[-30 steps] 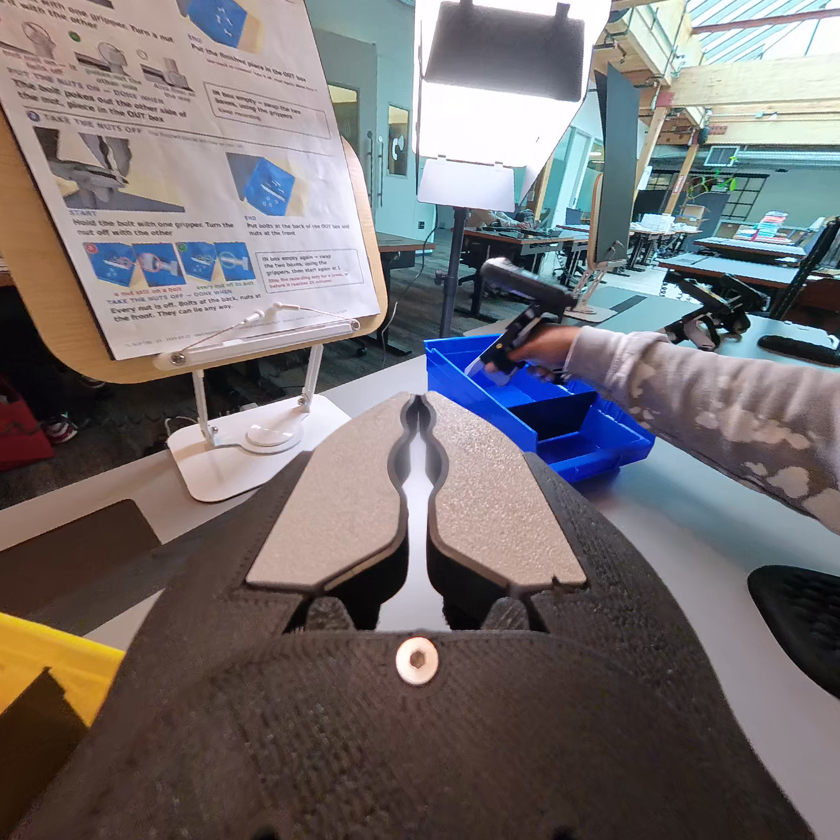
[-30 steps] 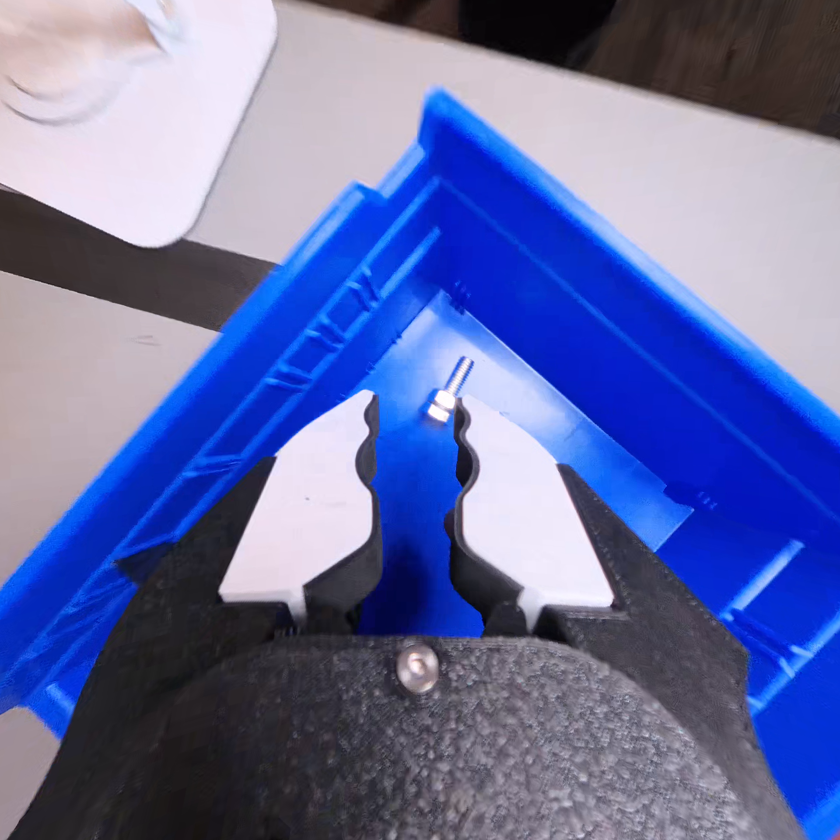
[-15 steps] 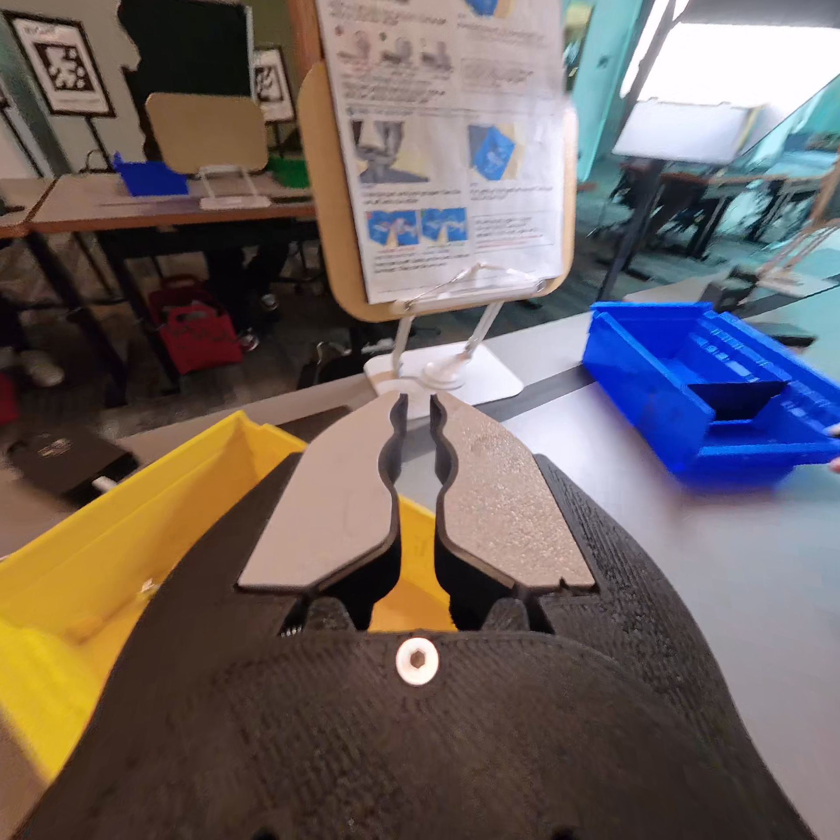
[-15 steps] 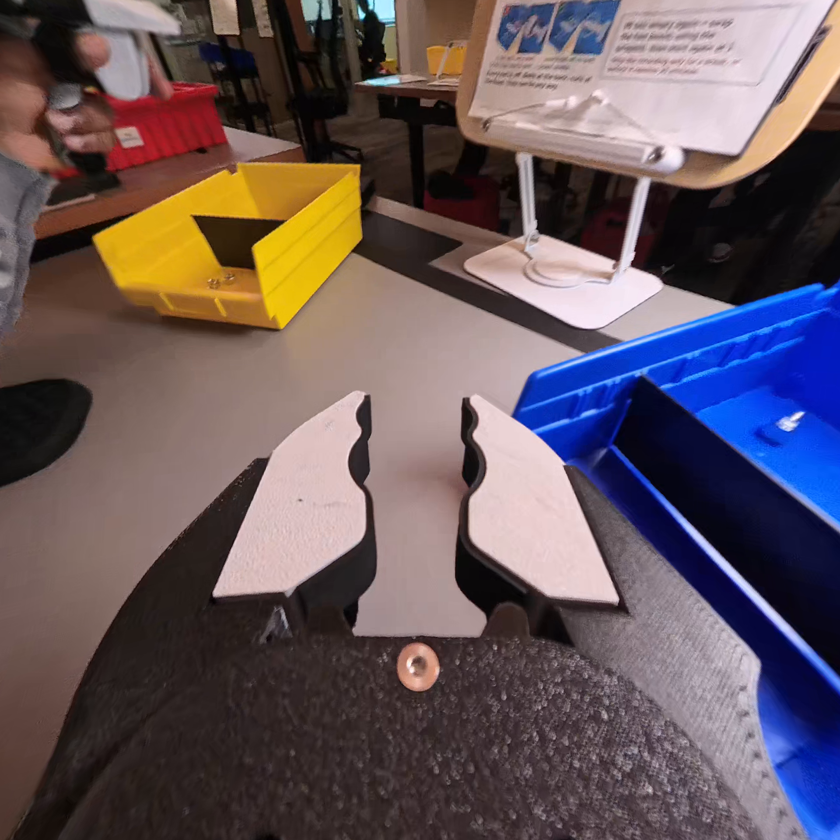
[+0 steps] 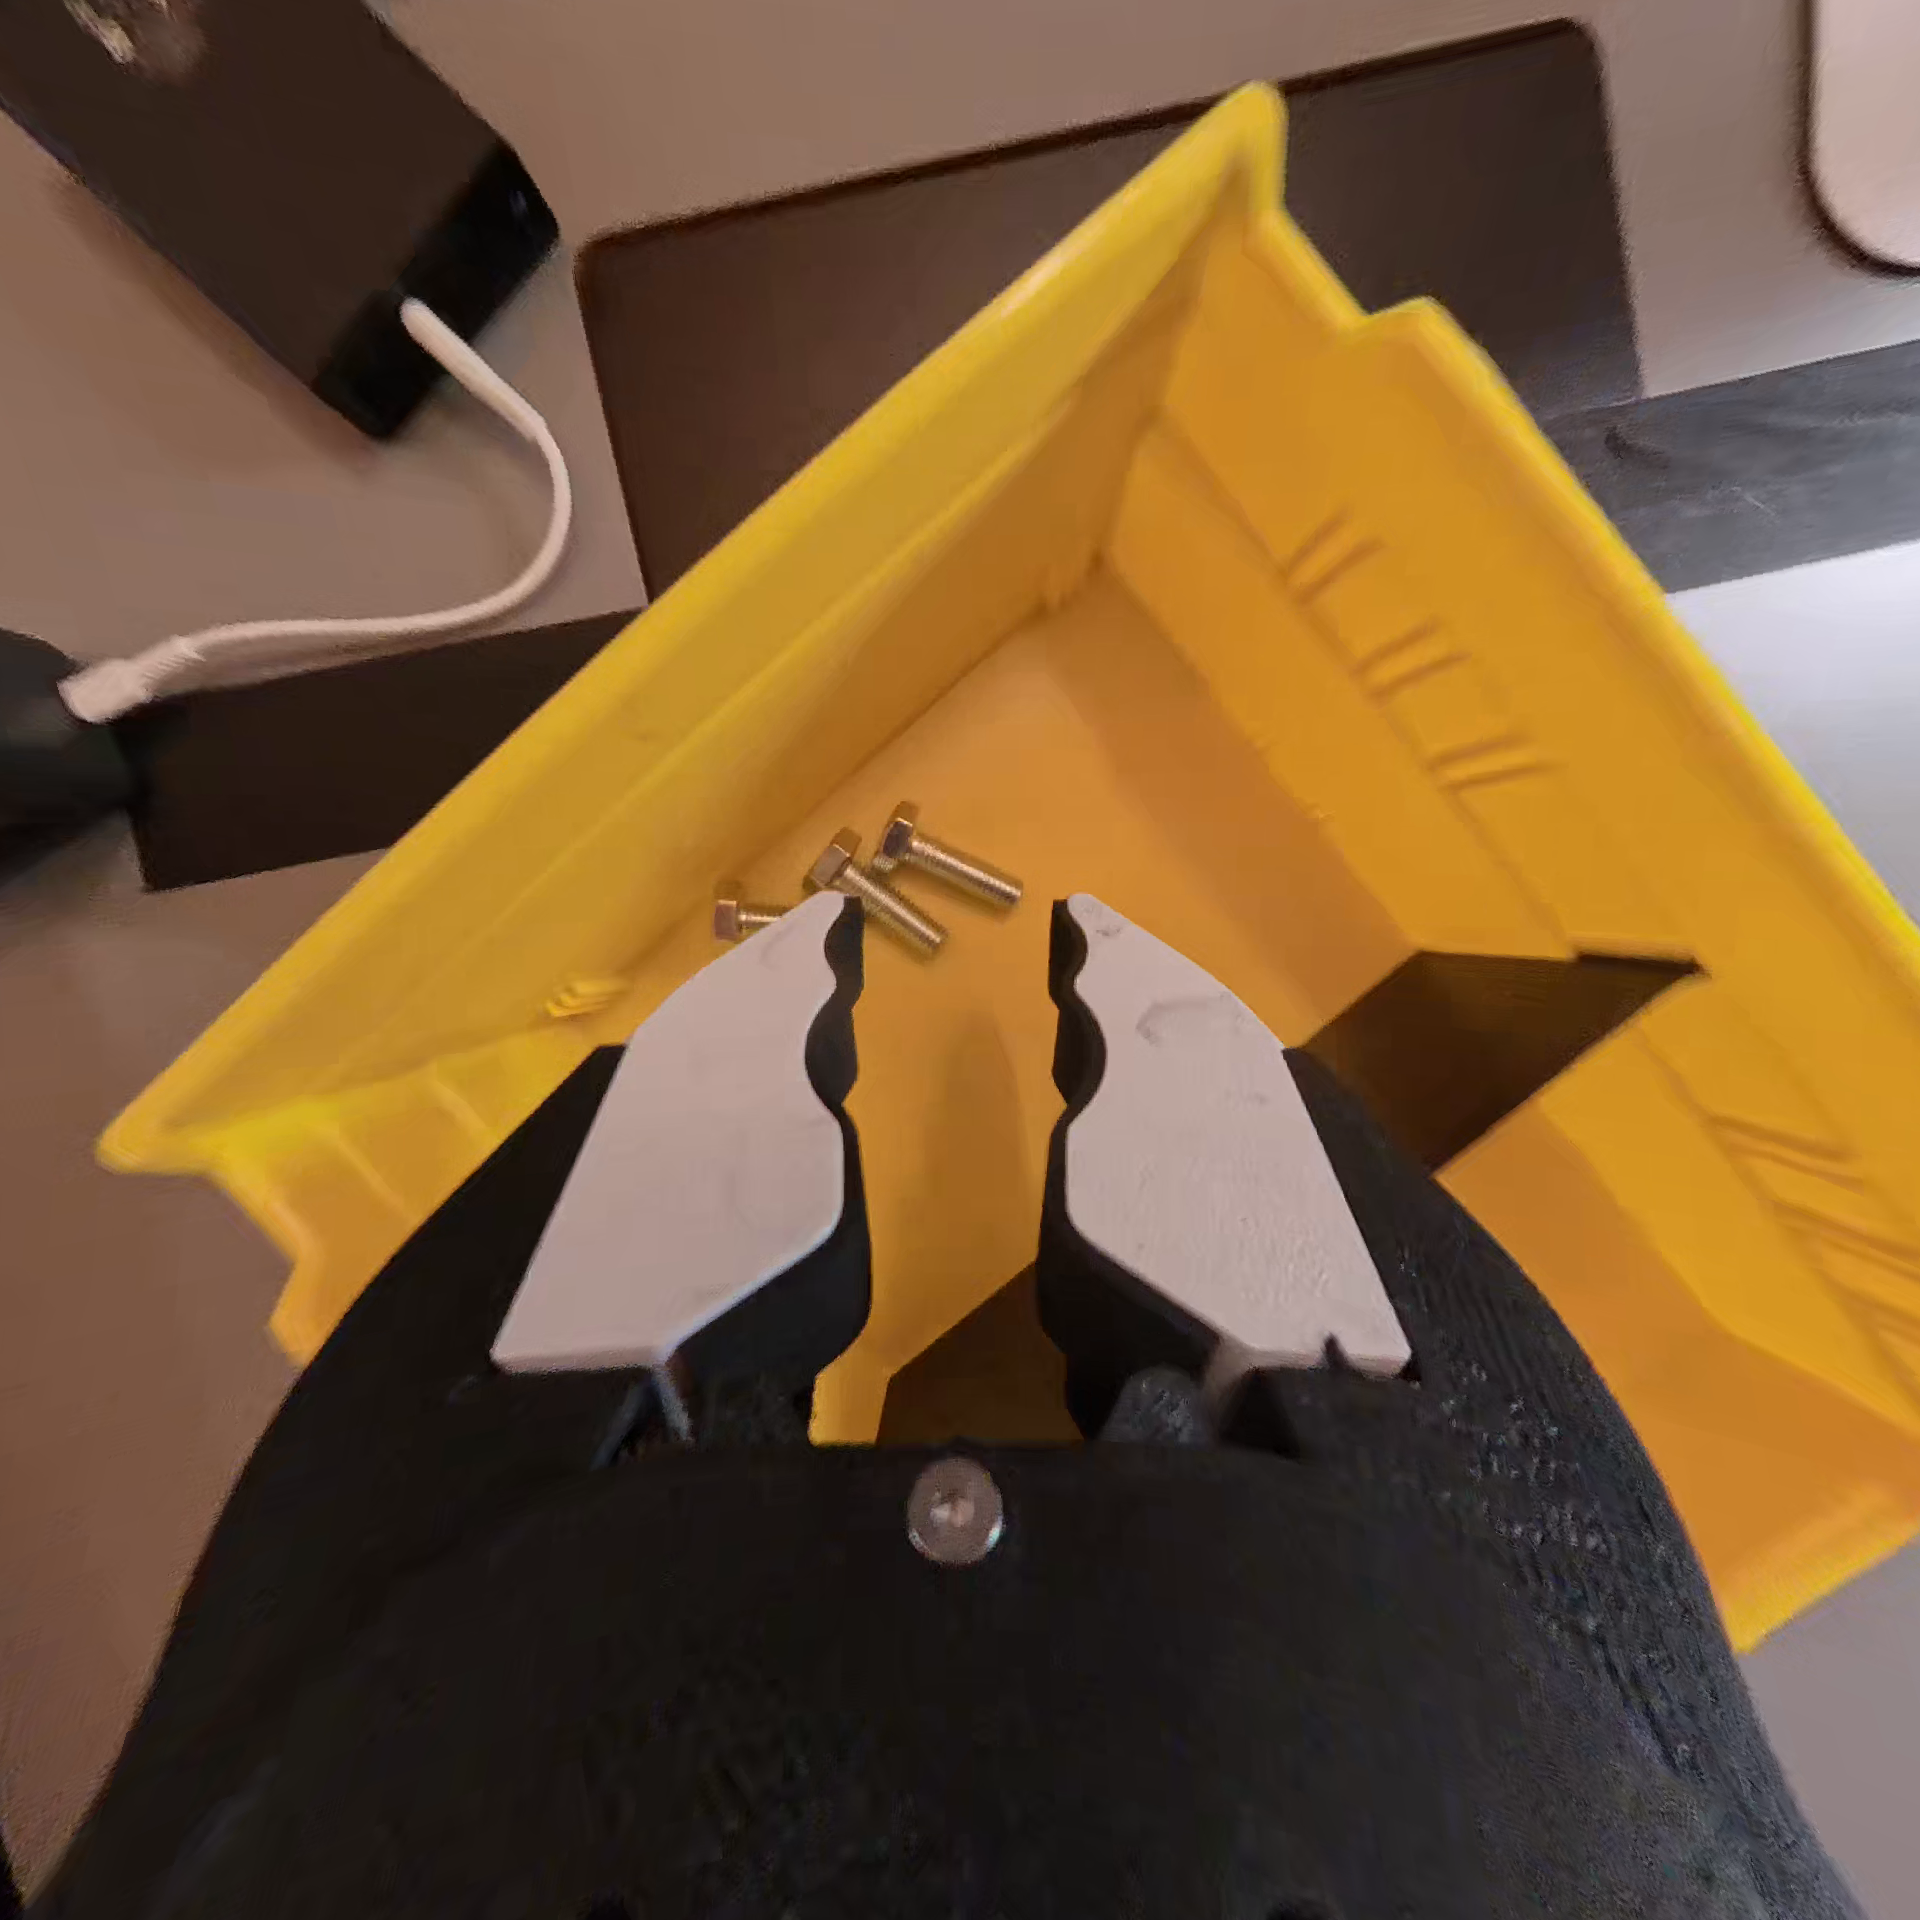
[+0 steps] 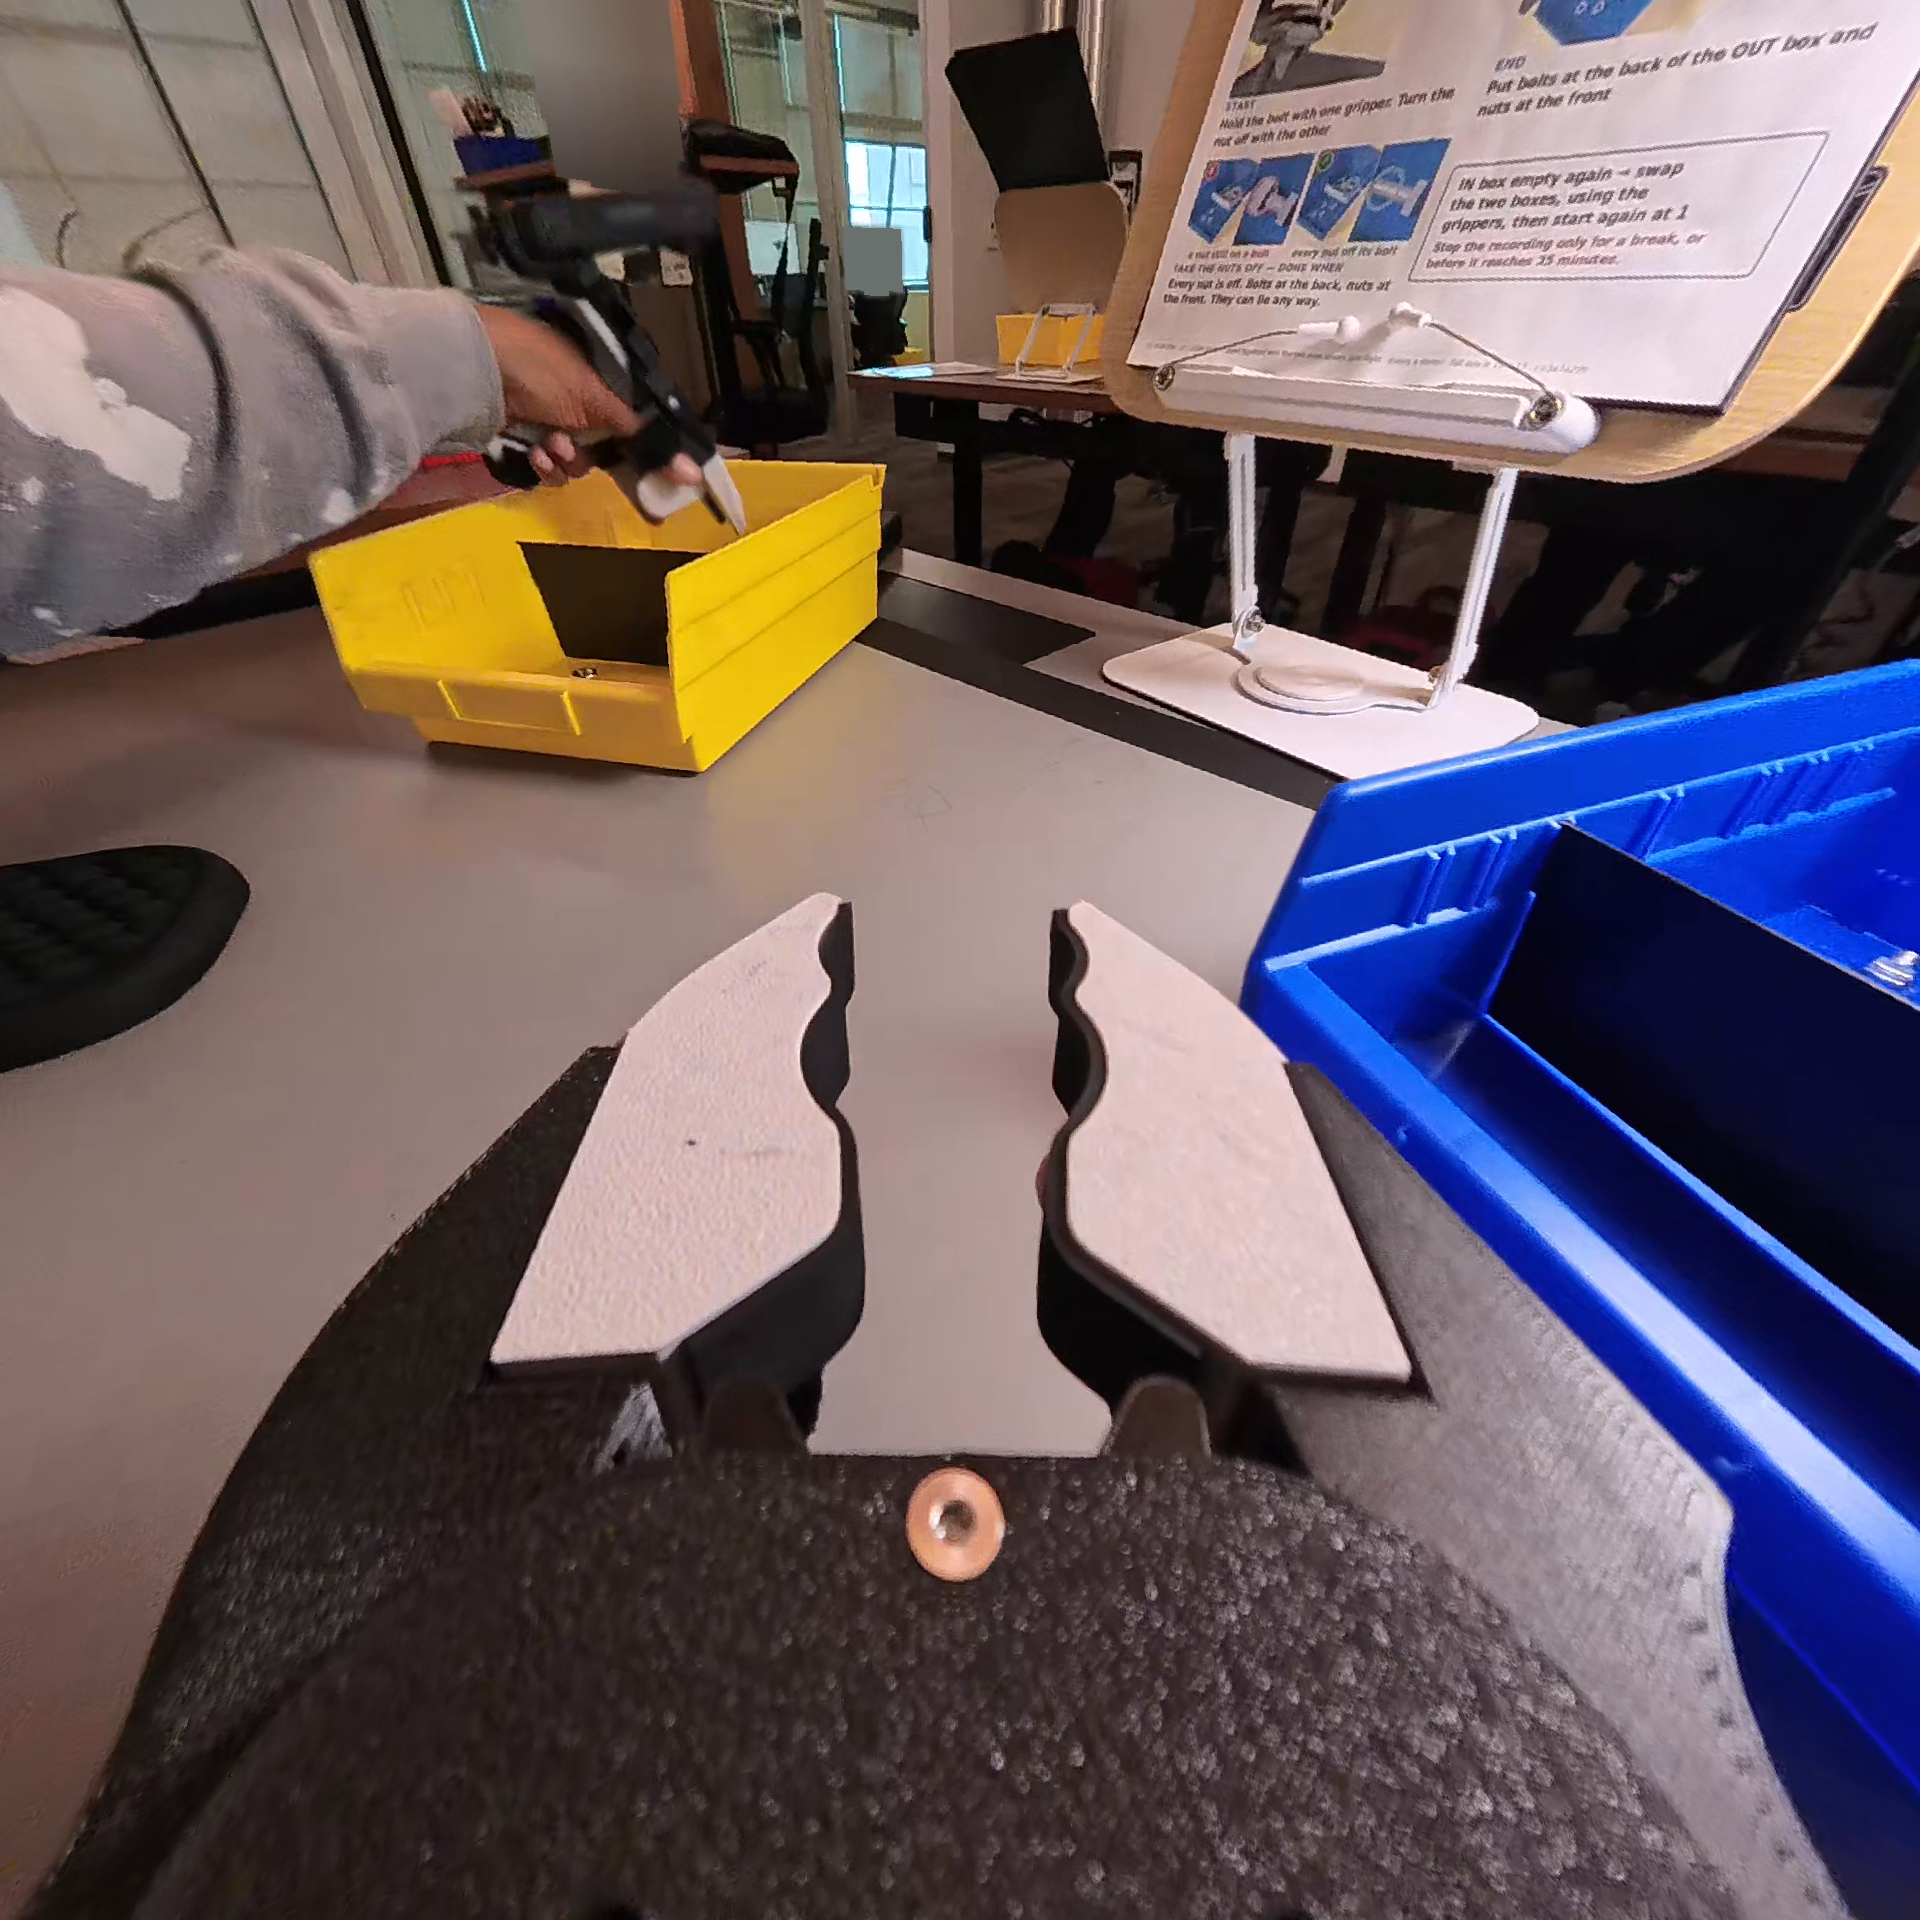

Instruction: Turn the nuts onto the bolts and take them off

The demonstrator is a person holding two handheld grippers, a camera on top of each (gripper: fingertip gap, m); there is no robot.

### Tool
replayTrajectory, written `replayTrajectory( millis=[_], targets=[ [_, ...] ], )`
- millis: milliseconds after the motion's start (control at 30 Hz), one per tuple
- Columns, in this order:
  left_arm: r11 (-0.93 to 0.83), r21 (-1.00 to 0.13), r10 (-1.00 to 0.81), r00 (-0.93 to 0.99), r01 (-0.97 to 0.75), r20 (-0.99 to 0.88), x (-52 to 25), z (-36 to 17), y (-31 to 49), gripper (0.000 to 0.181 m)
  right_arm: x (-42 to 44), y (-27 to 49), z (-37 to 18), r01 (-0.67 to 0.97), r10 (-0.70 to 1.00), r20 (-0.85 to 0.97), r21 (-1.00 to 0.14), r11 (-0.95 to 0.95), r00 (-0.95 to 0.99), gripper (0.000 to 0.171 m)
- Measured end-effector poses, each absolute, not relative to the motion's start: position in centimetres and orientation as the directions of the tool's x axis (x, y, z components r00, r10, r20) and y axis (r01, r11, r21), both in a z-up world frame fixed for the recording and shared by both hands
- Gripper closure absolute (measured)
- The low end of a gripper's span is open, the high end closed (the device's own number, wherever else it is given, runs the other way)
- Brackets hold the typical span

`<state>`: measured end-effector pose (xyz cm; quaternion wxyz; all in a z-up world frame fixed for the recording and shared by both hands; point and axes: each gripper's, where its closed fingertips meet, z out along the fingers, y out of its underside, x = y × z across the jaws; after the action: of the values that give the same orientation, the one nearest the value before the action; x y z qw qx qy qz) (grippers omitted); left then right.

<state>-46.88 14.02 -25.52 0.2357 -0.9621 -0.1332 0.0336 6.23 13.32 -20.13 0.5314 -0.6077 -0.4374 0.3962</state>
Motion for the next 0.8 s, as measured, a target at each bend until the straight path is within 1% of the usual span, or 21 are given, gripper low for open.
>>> replayTrajectory(
  millis=[67,300,400,533,700,800],
  targets=[
    [-0.856,-0.423,0.306,0.951,0.296,0.046,-47.3,-27.0,14.7,0.148,6.6,13.6,-20.2,0.094,0.95,-0.041,-0.993,-0.073,0.308,0.137],
    [-0.882,-0.293,0.37,0.927,0.37,0.057,-48.0,-30.5,14.9,0.16,7.2,14.2,-20.7,0.083,0.947,-0.076,-0.991,-0.107,0.313,0.14],
    [-0.881,-0.284,0.377,0.924,0.379,0.064,-48.0,-30.8,15.0,0.163,7.1,14.1,-20.8,0.082,0.949,-0.087,-0.99,-0.117,0.303,0.14],
    [-0.883,-0.303,0.348,0.933,0.359,0.091,-47.5,-30.9,15.8,0.165,7.0,14.0,-20.8,0.079,0.951,-0.091,-0.99,-0.12,0.295,0.141],
    [-0.904,-0.291,0.301,0.95,0.313,0.084,-46.6,-31.3,16.4,0.157,7.1,13.9,-20.8,0.076,0.951,-0.1,-0.989,-0.127,0.292,0.141],
    [-0.927,-0.233,0.284,0.956,0.294,0.076,-45.9,-32.1,16.1,0.153,7.1,13.9,-20.8,0.076,0.951,-0.101,-0.989,-0.128,0.293,0.141]
  ],
)
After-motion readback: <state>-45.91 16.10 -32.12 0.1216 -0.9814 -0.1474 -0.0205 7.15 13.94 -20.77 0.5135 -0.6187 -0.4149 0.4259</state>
